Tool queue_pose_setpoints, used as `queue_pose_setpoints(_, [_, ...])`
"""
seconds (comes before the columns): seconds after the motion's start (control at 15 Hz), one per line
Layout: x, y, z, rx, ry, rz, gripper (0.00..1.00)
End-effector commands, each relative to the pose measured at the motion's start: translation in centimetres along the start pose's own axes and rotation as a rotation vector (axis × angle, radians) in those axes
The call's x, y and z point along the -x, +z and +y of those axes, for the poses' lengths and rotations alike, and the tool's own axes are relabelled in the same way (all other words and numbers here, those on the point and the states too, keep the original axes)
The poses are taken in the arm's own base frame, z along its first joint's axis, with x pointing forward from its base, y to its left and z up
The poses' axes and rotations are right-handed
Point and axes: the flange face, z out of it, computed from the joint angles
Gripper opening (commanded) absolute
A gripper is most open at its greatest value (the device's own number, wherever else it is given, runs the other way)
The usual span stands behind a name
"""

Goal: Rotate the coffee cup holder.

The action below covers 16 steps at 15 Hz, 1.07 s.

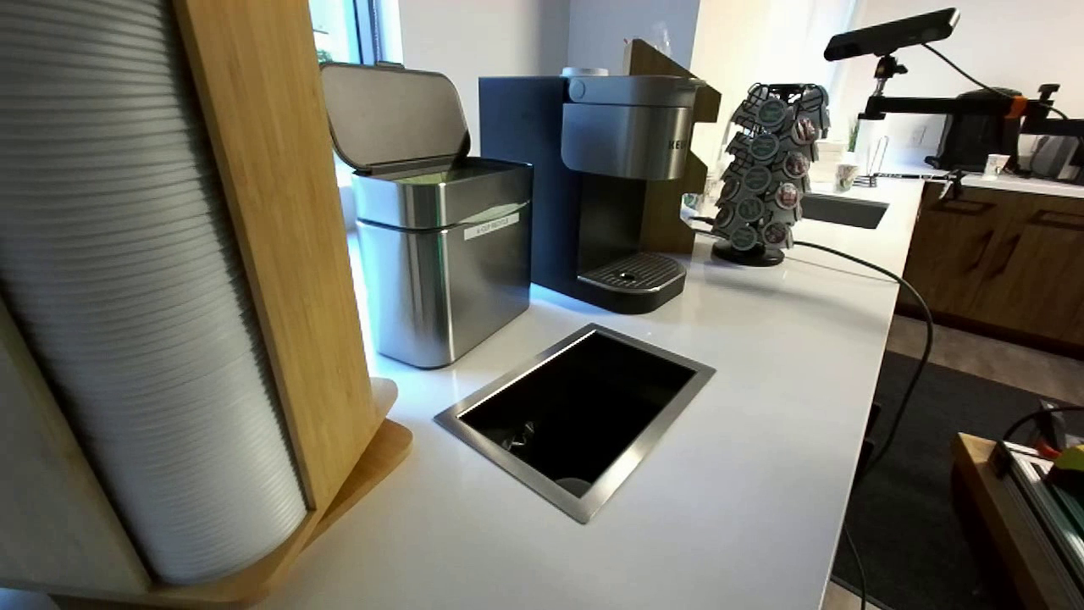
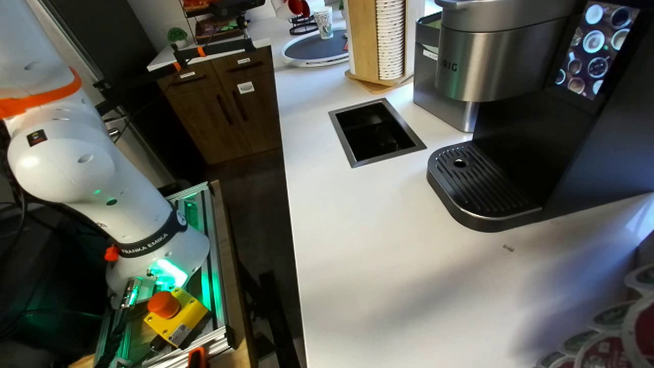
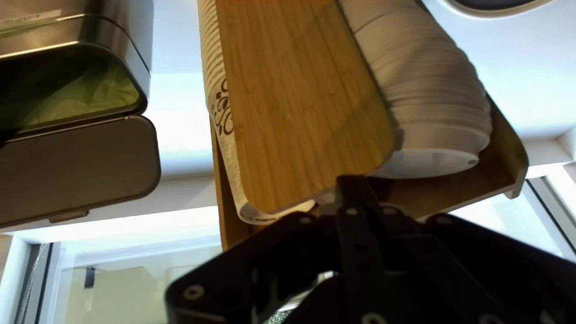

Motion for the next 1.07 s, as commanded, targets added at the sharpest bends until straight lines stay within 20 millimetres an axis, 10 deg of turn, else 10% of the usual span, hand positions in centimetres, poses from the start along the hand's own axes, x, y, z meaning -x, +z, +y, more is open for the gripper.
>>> queue_pose_setpoints(0.0, [-0.6, 1.9, 0.5, 0.002, 0.027, -0.007, 0.00])
queue_pose_setpoints(1.0, [-1.2, 1.1, -0.2, -0.122, 0.088, 0.008, 0.00])
